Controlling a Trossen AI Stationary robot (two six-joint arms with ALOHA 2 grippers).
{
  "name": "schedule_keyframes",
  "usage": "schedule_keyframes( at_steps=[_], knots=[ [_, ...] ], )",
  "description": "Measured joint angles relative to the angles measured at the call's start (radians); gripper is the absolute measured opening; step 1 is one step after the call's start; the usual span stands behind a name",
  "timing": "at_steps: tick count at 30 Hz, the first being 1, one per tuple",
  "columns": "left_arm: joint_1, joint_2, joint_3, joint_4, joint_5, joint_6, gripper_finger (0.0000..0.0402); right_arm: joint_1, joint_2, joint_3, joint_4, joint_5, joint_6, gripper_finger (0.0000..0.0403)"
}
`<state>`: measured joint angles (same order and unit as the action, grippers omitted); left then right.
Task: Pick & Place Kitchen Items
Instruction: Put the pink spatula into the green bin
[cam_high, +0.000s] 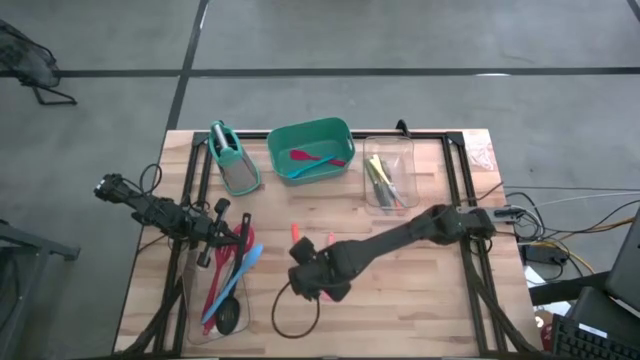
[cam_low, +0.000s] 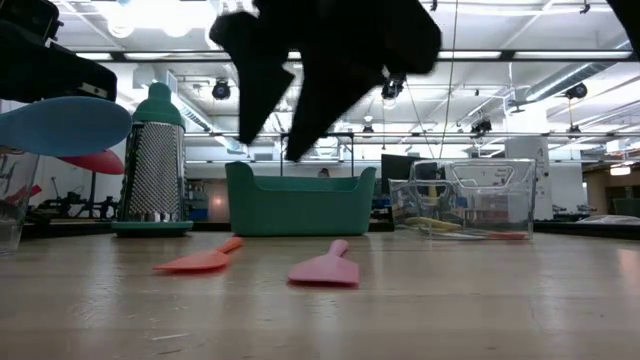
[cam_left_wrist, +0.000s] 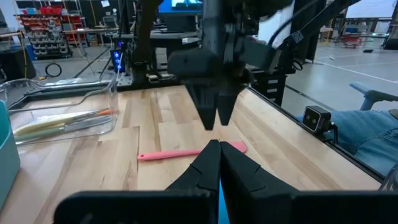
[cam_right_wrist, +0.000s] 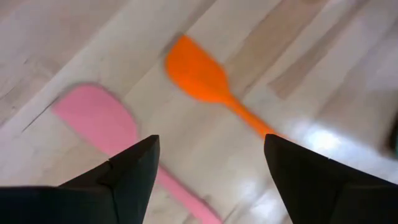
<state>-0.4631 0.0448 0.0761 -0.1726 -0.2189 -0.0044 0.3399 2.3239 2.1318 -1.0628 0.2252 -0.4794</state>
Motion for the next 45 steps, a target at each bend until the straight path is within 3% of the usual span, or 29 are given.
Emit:
schedule_keyframes(
  at_steps=[7,15,25,29,34,45],
  knots=[
    [0.0,0.0,0.0,0.0,0.0,0.0,0.001,0.015,0.002,-0.095,0.0,-0.118,0.051,0.0259],
    [0.0,0.0,0.0,0.0,0.0,0.0,0.001,0.044,0.002,-0.214,0.146,-0.122,0.003,0.0243],
    [0.0,0.0,0.0,0.0,0.0,0.0,0.001,0.046,-0.004,-0.302,0.199,-0.133,-0.011,0.0238],
    [0.0,0.0,0.0,0.0,0.0,0.0,0.001,0.042,-0.005,-0.316,0.222,-0.193,0.014,0.0235],
    [0.0,0.0,0.0,0.0,0.0,0.0,0.001,0.036,-0.007,-0.346,0.241,-0.251,0.091,0.0202],
    [0.0,0.0,0.0,0.0,0.0,0.0,0.001,0.041,-0.003,-0.315,0.27,-0.214,0.216,0.0074]
  ],
)
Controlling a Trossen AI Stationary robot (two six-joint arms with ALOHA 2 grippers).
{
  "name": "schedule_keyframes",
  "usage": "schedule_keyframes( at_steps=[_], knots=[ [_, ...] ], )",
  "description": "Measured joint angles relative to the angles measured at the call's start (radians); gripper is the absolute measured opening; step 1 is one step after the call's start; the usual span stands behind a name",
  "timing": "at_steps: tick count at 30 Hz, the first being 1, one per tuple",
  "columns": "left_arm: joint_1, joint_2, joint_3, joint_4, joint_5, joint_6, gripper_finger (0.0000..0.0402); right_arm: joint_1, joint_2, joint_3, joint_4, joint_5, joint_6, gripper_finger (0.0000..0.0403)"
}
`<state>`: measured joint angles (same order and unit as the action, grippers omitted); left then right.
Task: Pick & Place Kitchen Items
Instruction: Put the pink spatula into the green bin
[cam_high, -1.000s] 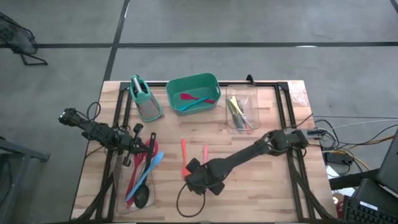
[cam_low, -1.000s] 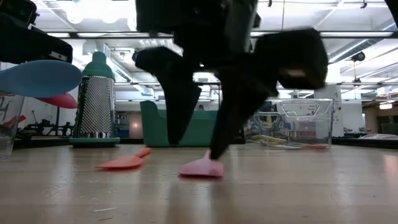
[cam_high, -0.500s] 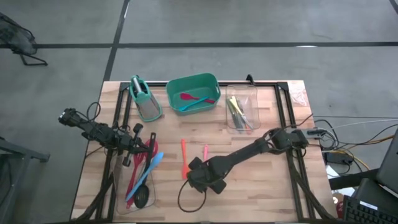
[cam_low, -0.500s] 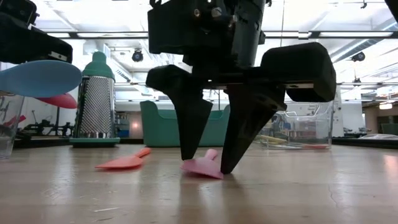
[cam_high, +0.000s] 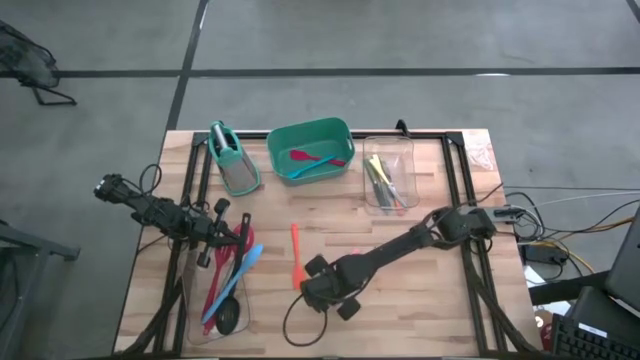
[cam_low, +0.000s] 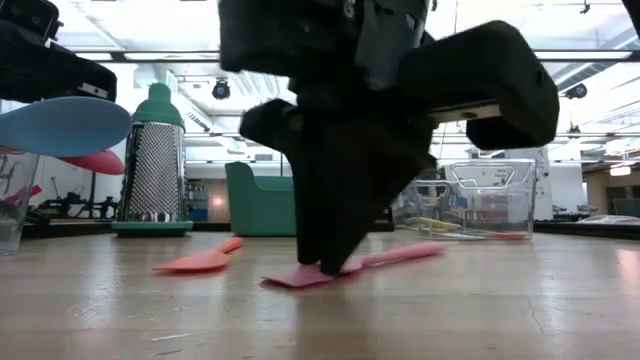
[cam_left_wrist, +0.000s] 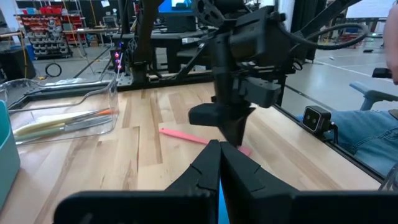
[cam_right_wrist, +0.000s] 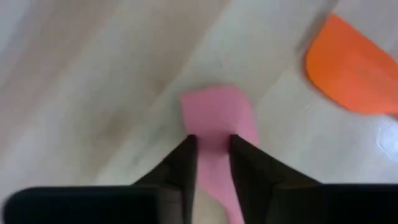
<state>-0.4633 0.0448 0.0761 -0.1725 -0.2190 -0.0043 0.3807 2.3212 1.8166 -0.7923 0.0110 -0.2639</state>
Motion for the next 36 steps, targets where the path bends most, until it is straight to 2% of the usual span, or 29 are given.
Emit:
schedule_keyframes(
  at_steps=[3,5,12,16,20,31,36],
  knots=[
    [0.0,0.0,0.0,0.0,0.0,0.0,0.001,-0.003,0.008,0.041,0.016,0.015,0.003,0.0029],
    [0.0,0.0,0.0,0.0,0.0,0.0,0.001,-0.005,0.012,0.066,0.029,0.065,0.004,0.0014],
    [0.0,0.0,0.0,0.0,0.0,0.0,0.001,-0.008,0.009,0.139,-0.05,0.02,0.037,0.0008],
    [0.0,0.0,0.0,0.0,0.0,0.0,0.001,-0.016,0.008,0.133,-0.056,-0.055,0.091,0.0016],
    [0.0,0.0,0.0,0.0,0.0,0.0,0.001,-0.015,0.014,0.095,-0.039,-0.042,0.096,0.0057],
    [0.0,0.0,0.0,0.0,0.0,0.0,0.001,-0.01,0.018,0.075,0.016,-0.034,0.074,0.0233],
    [0.0,0.0,0.0,0.0,0.0,0.0,0.001,-0.01,0.018,0.056,0.012,-0.038,0.086,0.0284]
  ],
)
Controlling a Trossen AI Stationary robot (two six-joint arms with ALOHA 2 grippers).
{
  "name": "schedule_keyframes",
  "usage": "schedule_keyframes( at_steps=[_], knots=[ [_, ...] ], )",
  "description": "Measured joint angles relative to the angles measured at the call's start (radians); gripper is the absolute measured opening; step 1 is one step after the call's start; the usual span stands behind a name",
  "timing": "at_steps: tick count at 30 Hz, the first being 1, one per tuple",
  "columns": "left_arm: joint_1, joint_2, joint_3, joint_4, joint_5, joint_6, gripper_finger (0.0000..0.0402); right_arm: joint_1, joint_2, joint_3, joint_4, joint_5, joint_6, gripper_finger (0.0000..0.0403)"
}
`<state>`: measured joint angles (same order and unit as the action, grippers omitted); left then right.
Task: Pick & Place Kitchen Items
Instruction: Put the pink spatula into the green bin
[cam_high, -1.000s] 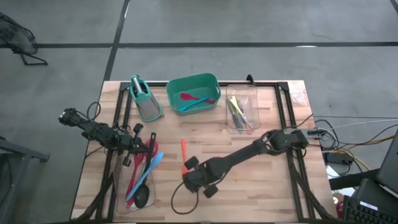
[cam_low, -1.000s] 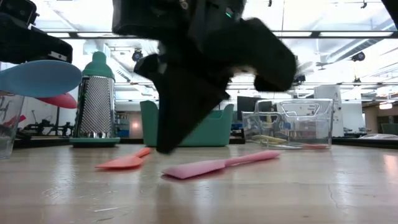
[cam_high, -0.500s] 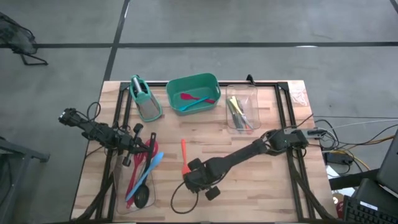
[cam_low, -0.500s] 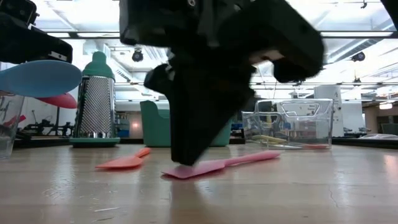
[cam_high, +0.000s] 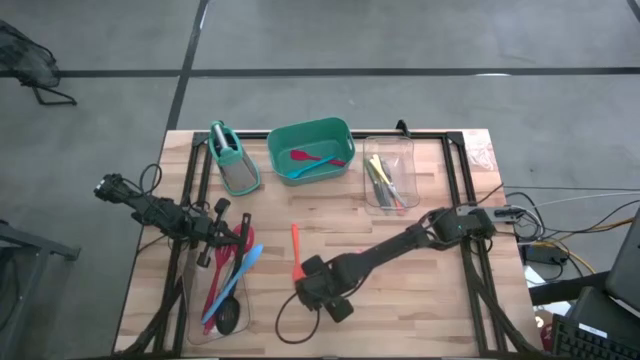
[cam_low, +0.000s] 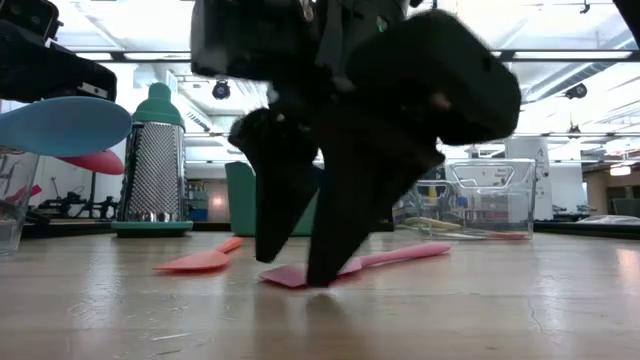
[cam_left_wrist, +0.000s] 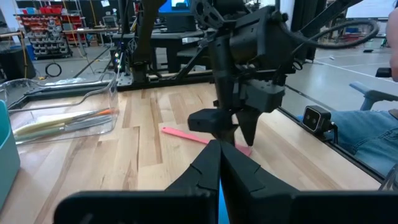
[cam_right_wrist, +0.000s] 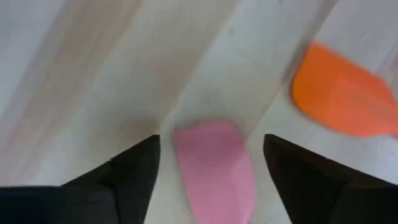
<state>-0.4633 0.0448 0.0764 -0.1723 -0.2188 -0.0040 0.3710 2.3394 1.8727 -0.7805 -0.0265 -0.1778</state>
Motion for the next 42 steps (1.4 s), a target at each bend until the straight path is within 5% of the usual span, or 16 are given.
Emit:
schedule_keyframes(
  at_steps=[8,25,31,42],
  knots=[
    [0.0,0.0,0.0,0.0,0.0,0.0,0.001,-0.015,-0.009,-0.084,0.034,-0.035,0.027,0.0274],
    [0.0,0.0,0.0,0.0,0.0,0.0,0.001,-0.011,-0.013,-0.148,0.09,0.023,0.041,0.0064],
    [0.0,0.0,0.0,0.0,0.0,0.0,0.001,-0.007,-0.027,-0.056,0.024,0.097,0.041,0.0054],
    [0.0,0.0,0.0,0.0,0.0,0.0,0.001,-0.049,-0.036,0.198,-0.153,0.391,-0.087,0.0057]
  ],
)
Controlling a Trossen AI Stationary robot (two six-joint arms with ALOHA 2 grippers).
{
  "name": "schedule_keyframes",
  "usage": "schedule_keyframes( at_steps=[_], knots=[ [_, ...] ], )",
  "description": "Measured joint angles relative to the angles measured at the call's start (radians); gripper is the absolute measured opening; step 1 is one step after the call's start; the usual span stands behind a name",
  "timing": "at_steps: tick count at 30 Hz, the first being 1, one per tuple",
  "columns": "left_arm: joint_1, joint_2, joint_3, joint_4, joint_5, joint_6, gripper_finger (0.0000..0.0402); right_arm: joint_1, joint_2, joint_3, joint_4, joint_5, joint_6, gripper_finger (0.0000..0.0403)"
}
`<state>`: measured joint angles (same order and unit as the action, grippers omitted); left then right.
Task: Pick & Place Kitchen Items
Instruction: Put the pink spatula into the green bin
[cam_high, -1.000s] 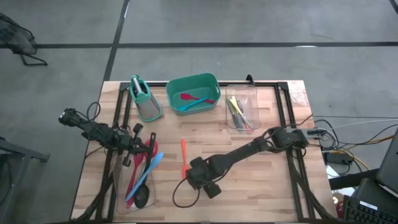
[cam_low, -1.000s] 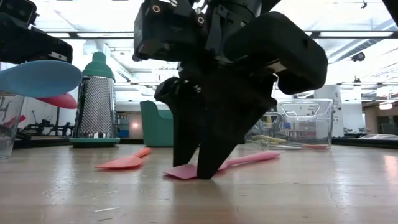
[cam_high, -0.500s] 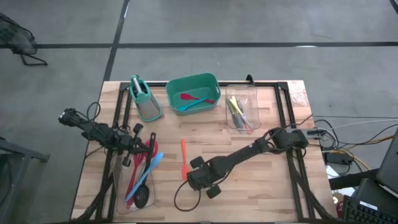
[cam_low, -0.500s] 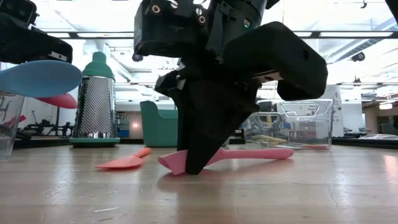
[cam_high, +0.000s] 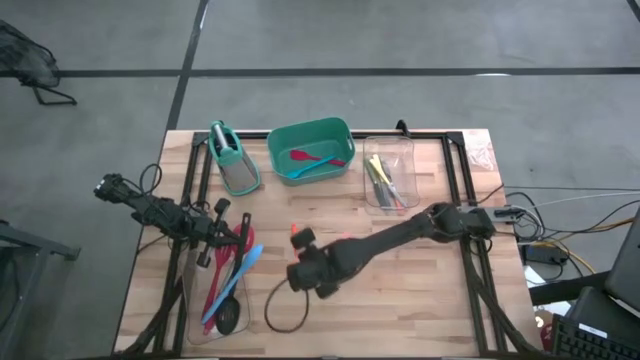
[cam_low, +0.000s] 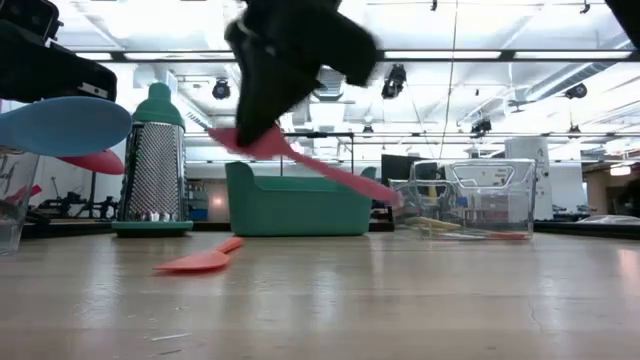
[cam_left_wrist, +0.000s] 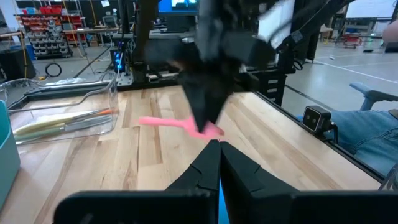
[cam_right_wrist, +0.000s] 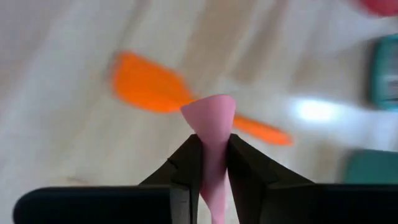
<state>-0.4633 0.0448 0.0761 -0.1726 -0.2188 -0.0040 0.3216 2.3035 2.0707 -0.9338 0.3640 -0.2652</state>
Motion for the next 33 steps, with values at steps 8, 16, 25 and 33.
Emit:
schedule_keyframes(
  at_steps=[8,16,25,33],
  knots=[
    [0.0,0.0,0.0,0.0,0.0,0.0,0.001,-0.124,-0.002,0.157,-0.002,0.084,-0.181,0.0053],
    [0.0,0.0,0.0,0.0,0.0,0.0,0.001,-0.322,-0.004,0.217,0.017,0.085,-0.326,0.0046],
    [0.0,0.0,0.0,0.0,0.0,0.0,0.001,-0.471,-0.004,0.226,-0.016,0.085,-0.244,0.0012],
    [0.0,0.0,0.0,0.0,0.0,0.0,0.001,-0.46,-0.005,0.229,-0.025,-0.002,-0.162,0.0008]
  ],
)
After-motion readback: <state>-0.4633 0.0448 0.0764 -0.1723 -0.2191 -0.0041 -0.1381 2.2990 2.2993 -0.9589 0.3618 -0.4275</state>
